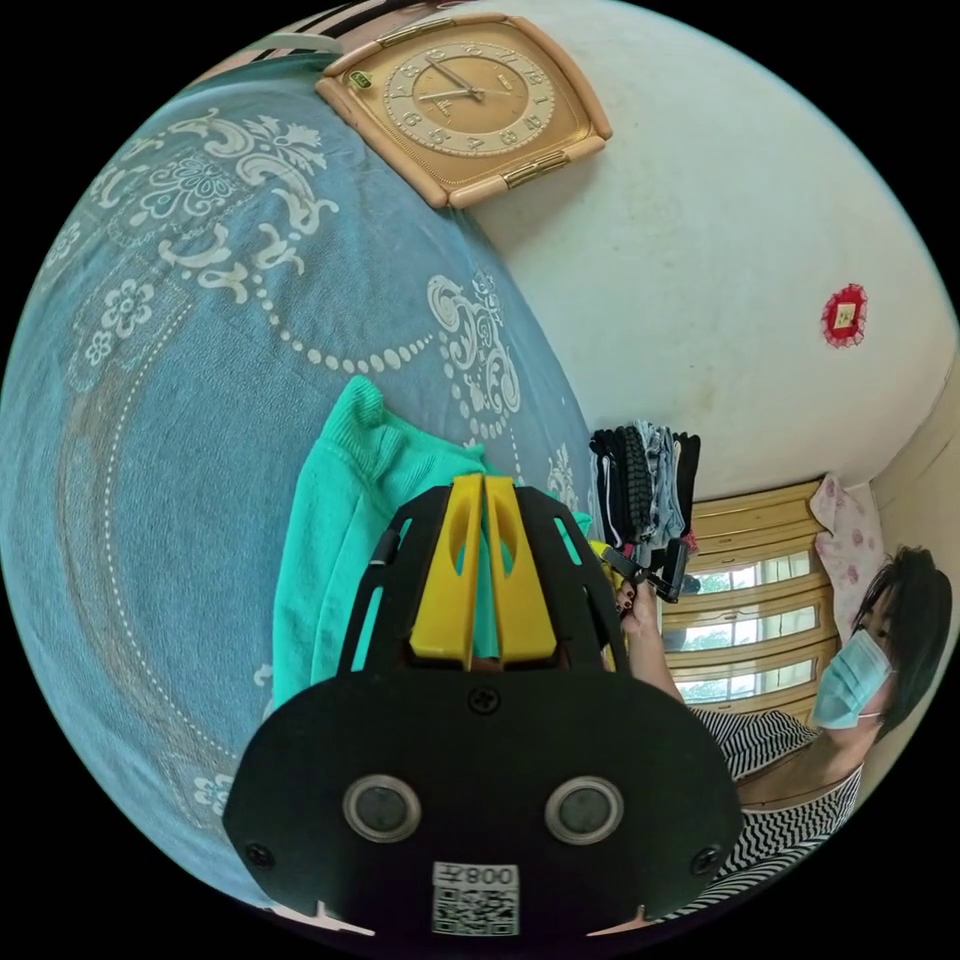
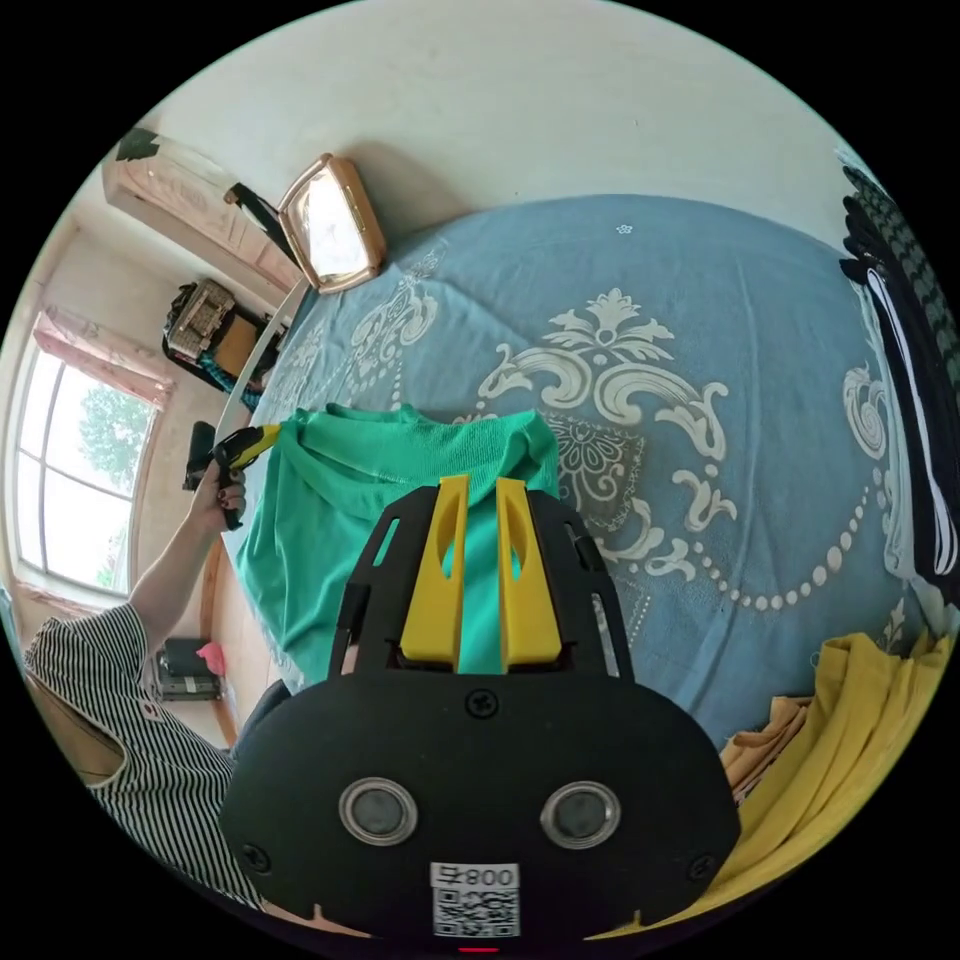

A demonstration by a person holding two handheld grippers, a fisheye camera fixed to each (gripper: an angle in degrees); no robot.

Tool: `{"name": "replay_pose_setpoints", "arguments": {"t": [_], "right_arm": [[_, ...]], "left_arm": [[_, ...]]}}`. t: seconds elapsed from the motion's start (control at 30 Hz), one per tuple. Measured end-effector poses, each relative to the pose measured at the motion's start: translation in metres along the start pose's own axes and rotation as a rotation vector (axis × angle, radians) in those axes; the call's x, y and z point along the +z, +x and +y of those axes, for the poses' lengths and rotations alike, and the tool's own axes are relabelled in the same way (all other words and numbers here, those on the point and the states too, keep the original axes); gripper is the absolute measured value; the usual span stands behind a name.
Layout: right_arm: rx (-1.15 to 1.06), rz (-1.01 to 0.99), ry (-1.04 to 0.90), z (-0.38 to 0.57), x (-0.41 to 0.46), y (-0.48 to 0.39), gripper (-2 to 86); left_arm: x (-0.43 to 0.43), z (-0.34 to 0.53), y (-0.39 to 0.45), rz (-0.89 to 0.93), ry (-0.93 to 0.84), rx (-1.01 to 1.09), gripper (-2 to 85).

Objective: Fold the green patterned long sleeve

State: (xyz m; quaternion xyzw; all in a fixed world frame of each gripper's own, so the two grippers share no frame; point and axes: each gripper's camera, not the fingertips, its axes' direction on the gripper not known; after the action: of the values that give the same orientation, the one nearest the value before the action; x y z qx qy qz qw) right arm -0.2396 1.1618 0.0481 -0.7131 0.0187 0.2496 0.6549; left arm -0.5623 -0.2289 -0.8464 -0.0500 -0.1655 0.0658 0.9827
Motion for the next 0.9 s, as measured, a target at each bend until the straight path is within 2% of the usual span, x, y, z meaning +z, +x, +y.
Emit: {"name": "replay_pose_setpoints", "arguments": {"t": [0.23,0.5,0.7,0.9], "right_arm": [[0.107,-0.041,-0.018,-0.008,0.014,0.004,4.7],[0.107,-0.004,-0.006,-0.01,0.01,-0.007,0.5],[0.169,-0.175,0.125,-0.016,-0.014,0.002,0.1],[0.108,-0.069,0.113,-0.017,-0.016,-0.017,0.1]], "left_arm": [[-0.001,-0.002,-0.003,-0.017,-0.019,0.011,0.2],[-0.004,-0.002,0.0,-0.006,-0.017,0.017,0.3],[-0.009,-0.008,0.002,0.011,0.034,0.005,0.7],[0.006,-0.006,-0.011,-0.016,0.074,-0.056,3.5]]}}
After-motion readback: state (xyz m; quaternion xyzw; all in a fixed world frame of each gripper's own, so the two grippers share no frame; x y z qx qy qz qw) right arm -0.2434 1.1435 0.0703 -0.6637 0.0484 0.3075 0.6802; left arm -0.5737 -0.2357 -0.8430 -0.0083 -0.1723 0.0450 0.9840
